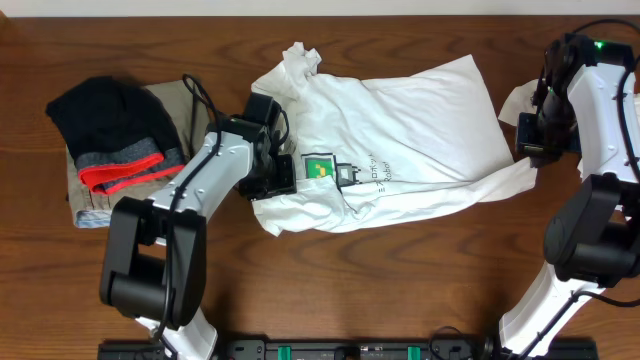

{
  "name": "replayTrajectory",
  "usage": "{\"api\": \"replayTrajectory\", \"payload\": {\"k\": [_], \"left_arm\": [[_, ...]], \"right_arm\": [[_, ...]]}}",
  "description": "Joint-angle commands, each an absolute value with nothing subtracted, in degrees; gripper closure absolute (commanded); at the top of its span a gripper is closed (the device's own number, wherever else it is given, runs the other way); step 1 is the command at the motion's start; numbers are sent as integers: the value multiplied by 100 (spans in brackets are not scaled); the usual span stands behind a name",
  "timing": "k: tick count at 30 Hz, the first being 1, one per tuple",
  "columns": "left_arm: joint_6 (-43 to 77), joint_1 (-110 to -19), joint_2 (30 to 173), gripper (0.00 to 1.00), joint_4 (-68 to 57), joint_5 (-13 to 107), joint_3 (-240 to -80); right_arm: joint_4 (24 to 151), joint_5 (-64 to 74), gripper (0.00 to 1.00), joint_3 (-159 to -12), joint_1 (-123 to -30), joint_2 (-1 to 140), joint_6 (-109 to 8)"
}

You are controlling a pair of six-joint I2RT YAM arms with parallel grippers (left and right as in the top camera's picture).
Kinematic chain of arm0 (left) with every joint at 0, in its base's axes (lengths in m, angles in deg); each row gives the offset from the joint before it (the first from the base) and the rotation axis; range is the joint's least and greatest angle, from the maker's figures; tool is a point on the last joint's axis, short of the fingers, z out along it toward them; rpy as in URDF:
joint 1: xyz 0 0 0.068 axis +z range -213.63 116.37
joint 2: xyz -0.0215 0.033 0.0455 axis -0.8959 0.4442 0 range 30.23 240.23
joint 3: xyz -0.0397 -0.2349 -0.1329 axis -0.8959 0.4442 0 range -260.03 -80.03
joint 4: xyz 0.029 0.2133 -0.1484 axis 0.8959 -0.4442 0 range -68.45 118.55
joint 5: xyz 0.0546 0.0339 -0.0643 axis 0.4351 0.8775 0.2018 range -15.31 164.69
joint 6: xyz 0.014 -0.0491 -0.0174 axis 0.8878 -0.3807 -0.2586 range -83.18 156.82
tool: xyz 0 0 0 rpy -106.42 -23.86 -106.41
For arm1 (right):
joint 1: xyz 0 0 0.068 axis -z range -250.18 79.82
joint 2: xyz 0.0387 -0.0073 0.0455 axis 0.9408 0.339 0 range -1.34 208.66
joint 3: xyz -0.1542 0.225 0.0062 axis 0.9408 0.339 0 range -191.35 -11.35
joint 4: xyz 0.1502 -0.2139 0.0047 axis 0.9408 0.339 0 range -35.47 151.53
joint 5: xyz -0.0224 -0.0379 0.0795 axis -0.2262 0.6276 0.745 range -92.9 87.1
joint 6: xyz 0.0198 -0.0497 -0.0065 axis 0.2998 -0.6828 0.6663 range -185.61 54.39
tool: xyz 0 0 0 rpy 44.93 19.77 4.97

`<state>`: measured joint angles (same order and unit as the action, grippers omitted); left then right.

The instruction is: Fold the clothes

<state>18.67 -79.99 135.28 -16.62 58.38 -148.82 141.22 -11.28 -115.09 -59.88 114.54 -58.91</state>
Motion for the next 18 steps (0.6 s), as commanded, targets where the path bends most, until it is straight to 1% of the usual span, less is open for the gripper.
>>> {"api": "replayTrajectory", "payload": {"k": [1, 3, 4, 8, 9, 12, 13, 18], "left_arm": [[1867, -8045, 13714, 47, -1747, 5864, -14847], [1869, -8077, 13742, 35, -1841, 5864, -14847], [1867, -8093, 13745, 32, -1871, 5864, -14847], [1838, -8165, 13745, 30, -1869, 5872, -14847], [1771, -8182, 13745, 32, -1863, 5890, -14847], [1740, -8200, 13745, 48, -1830, 5888, -14847], [1740, -8206, 13745, 50, -1825, 5888, -14847], [1740, -8209, 13766, 50, -1828, 5888, -14847]], "right_arm": [[14109, -1100, 99, -11511, -5970, 11410, -5904], [14111, -1102, 99, -11511, -5970, 11410, -5915], [14111, -1100, 99, -11511, -5970, 11410, -5948], [14107, -1102, 99, -11511, -5970, 11410, -5950], [14107, -1102, 99, -11511, -5970, 11410, -5950], [14109, -1102, 99, -11511, -5970, 11410, -5950], [14111, -1102, 99, -11511, -5970, 11410, -5950], [14127, -1102, 99, -11511, -5970, 11410, -5953]]}}
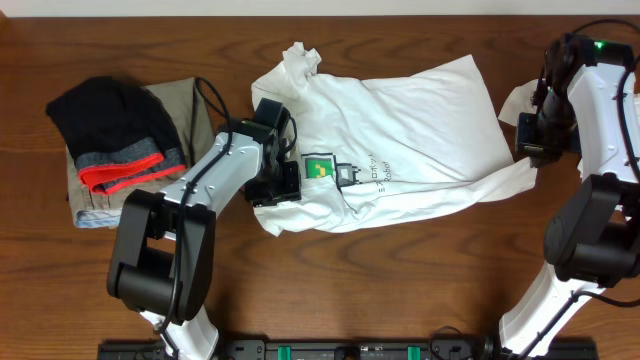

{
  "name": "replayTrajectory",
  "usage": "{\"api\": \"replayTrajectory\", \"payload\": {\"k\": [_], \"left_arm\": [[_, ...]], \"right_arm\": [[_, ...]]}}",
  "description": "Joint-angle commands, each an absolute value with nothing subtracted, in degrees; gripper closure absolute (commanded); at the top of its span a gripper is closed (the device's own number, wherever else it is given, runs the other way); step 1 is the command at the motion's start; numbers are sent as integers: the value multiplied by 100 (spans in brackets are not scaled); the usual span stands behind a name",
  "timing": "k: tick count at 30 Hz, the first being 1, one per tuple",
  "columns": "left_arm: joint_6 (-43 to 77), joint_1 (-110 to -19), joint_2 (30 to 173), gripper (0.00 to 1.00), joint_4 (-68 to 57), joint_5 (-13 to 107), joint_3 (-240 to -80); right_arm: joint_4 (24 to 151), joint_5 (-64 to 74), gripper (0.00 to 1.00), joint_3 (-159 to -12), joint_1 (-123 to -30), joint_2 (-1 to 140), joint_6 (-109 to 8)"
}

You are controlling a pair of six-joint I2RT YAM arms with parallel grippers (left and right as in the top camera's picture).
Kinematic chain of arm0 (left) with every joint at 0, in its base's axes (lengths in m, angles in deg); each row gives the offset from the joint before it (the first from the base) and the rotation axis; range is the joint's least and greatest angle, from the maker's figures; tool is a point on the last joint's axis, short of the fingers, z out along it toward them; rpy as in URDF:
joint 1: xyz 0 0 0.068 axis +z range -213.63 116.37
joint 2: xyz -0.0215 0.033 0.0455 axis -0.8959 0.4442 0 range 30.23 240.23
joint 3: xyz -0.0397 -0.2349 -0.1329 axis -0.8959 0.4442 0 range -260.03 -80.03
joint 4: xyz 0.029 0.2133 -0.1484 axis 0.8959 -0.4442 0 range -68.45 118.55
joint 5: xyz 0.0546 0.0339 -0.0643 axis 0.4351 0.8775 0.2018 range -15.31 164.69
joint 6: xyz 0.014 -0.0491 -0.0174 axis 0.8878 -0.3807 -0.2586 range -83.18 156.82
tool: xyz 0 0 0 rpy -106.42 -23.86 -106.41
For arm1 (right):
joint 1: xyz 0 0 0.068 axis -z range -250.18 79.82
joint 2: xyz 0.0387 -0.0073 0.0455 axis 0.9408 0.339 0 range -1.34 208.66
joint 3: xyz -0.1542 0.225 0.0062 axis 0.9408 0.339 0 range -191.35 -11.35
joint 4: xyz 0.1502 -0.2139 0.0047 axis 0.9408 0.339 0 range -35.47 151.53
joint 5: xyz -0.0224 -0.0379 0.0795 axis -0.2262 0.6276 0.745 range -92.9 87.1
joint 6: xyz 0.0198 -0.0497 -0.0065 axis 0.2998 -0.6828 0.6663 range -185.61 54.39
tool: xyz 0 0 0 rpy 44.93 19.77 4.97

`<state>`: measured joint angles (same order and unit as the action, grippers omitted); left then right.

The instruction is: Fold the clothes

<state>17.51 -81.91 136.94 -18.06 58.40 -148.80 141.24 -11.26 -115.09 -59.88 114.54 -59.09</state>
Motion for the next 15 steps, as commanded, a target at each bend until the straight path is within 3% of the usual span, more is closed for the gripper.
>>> {"api": "replayTrajectory", "payload": {"k": [1, 3, 6, 9, 12, 15], "left_arm": [[1740, -8209, 13788, 46, -1828, 5888, -14847], [1679, -8211, 13865, 39, -1828, 5888, -14847], [1611, -8209, 14044, 39, -1828, 5877, -14850], [1613, -8209, 14068, 51, -1828, 5864, -14865], [1615, -8209, 14059, 77, -1895, 5864, -14937], [1668, -8209, 13963, 92, -1913, 5864, -14987]], "right_arm": [[14127, -1102, 99, -11511, -5970, 11410, -5957], [14129, -1100, 99, -11511, -5974, 11410, -5994], [14131, -1102, 99, -11511, -5974, 11410, -5996], [14124, -1102, 99, -11511, -5974, 11410, -6014], [14079, -1102, 99, -11511, -5972, 11410, -6014], [14065, -1102, 99, -11511, -5974, 11410, -6012]]}}
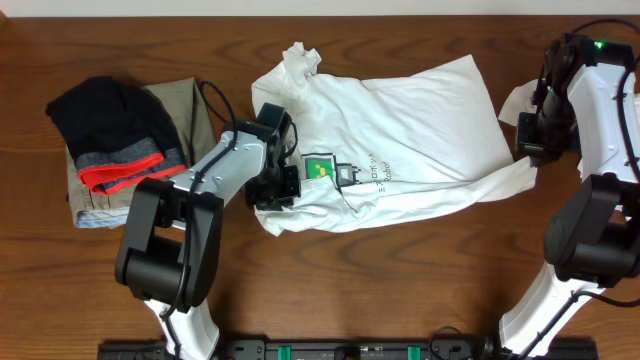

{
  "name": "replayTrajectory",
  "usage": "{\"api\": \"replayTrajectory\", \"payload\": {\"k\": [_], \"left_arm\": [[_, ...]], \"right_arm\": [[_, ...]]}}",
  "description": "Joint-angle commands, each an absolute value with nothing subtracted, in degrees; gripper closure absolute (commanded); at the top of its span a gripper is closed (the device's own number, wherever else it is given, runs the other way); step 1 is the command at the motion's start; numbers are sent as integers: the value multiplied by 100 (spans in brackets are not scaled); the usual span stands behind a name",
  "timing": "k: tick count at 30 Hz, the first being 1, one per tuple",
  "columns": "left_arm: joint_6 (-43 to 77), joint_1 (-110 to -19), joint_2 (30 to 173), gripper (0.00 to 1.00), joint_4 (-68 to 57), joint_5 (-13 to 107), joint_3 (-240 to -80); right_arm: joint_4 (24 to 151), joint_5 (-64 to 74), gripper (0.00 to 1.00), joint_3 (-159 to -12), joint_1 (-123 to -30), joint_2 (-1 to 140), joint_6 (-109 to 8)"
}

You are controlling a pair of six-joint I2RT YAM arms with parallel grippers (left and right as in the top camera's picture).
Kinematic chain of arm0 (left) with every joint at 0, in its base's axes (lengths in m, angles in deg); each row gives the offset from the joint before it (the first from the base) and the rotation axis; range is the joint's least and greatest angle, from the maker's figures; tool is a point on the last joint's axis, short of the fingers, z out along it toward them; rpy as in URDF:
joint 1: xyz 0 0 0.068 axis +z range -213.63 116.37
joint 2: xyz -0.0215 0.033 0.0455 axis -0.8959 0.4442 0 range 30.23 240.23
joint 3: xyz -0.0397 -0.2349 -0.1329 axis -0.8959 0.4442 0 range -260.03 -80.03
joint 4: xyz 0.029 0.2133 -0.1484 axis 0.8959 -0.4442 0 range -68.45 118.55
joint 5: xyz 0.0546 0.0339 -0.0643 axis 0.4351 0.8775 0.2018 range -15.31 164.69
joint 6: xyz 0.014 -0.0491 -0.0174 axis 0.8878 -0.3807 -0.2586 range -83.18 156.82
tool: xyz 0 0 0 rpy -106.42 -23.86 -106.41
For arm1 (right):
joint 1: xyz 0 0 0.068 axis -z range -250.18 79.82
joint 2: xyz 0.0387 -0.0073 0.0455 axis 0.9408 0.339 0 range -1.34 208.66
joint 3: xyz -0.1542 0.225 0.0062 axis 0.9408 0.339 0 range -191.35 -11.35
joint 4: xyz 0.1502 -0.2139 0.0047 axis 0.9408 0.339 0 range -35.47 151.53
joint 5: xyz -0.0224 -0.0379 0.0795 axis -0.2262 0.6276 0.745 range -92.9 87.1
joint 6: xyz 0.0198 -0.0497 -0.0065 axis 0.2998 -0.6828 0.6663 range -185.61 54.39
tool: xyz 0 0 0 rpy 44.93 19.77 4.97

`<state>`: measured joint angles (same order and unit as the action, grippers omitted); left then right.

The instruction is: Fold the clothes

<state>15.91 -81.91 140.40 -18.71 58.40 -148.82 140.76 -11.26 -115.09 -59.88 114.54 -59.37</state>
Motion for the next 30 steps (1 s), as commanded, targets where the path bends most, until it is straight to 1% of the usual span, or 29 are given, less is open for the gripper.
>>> {"api": "replayTrajectory", "payload": {"k": [1, 12, 19, 22, 30], "left_arm": [[1738, -8209, 13900, 93, -1919, 5864, -15018], [1945, -8209, 12542, 94, -1933, 5940, -15164], [2186, -8202, 11377, 94, -1817, 6970, -15169], [2271, -8191, 10940, 94, -1751, 7230, -15265], [2584, -8193, 10105, 94, -1755, 7239, -16085]], "right_arm": [[14061, -1102, 99, -11511, -5974, 11410, -6012], [14059, -1100, 99, -11511, -5970, 11410, -6012], [13976, -949, 99, -11522, -5972, 11323, -6073], [13847, -649, 99, -11527, -5972, 11095, -6169], [13427, -394, 99, -11527, -5970, 9867, -6165]]}}
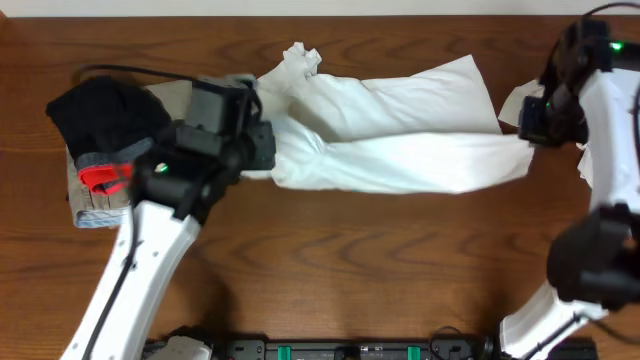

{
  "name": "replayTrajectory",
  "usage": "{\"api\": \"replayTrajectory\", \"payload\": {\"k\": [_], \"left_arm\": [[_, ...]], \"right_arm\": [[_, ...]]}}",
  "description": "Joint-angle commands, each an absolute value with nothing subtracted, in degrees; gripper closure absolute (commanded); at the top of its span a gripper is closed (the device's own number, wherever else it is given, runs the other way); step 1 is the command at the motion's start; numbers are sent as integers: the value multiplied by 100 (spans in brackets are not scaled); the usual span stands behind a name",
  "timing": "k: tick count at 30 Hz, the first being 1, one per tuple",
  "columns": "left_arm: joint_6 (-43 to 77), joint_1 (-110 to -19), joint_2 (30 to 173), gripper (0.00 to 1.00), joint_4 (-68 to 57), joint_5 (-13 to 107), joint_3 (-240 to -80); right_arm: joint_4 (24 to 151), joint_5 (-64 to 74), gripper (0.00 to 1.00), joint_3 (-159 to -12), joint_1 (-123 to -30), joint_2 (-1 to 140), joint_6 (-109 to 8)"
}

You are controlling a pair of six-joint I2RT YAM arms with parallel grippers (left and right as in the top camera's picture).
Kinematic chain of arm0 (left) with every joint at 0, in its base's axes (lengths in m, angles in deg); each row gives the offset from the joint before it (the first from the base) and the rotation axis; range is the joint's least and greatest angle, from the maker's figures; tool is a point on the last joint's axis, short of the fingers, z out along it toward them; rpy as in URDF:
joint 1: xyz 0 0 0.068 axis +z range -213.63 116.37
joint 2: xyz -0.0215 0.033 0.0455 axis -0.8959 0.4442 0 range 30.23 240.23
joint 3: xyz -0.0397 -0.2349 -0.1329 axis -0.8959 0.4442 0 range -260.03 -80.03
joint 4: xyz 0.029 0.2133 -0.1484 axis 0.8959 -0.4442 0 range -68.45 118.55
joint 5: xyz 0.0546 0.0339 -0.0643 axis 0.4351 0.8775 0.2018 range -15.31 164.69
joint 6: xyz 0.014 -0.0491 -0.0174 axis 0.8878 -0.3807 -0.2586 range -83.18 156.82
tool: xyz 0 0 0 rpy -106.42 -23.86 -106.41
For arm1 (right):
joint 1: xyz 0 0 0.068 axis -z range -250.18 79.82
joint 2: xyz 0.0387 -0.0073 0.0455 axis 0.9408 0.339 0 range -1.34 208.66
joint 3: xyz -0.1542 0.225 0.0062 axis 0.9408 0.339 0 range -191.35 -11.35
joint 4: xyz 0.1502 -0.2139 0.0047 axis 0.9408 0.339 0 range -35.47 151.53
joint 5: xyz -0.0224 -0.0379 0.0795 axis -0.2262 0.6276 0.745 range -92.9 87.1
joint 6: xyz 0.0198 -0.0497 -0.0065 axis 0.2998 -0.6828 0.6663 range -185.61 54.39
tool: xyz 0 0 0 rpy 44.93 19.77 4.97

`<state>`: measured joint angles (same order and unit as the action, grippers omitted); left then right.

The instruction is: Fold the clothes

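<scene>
The white shirt (400, 150) hangs stretched in a long band between my two grippers, its printed logo no longer showing. Its left end bunches into folds right at my left gripper (264, 152), which is shut on it; the left arm is raised high toward the camera and hides the fingers. At the right end, my right gripper (532, 130) holds the cloth's corner. A crumpled collar or sleeve (298, 58) pokes up at the back left.
A pile of folded clothes (100, 125) sits at the left: black garment with a red band on khaki cloth. The left arm partly covers it. A bit of white cloth (512, 100) lies by the right arm. A black rail (350, 350) runs along the table's front edge.
My left arm has risen and swung left, with the shirt's left end in its gripper. The shirt's front edge has come off the table, the logo is hidden, and the right gripper sits slightly higher.
The shirt first lay spread and rumpled, logo up, with my left gripper low on its left edge by the logo and my right gripper at its right sleeve. The left gripper edged in along that edge. Now both hold the shirt pulled taut between them.
</scene>
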<state>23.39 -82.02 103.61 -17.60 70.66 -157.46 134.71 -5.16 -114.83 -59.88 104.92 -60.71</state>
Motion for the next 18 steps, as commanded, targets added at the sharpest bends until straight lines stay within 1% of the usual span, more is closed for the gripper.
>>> {"api": "replayTrajectory", "payload": {"k": [1, 9, 18], "left_arm": [[2678, -8193, 10027, 94, -1751, 7241, -16148], [2809, -8193, 9419, 94, -1731, 7289, -16620], [2824, -8193, 8637, 94, -2392, 7287, -17440]], "right_arm": [[13394, -394, 99, -11527, -5970, 9688, -6167], [13329, -394, 99, -11527, -5974, 8538, -6401], [13056, -461, 99, -11527, -5972, 7410, -6508]]}}
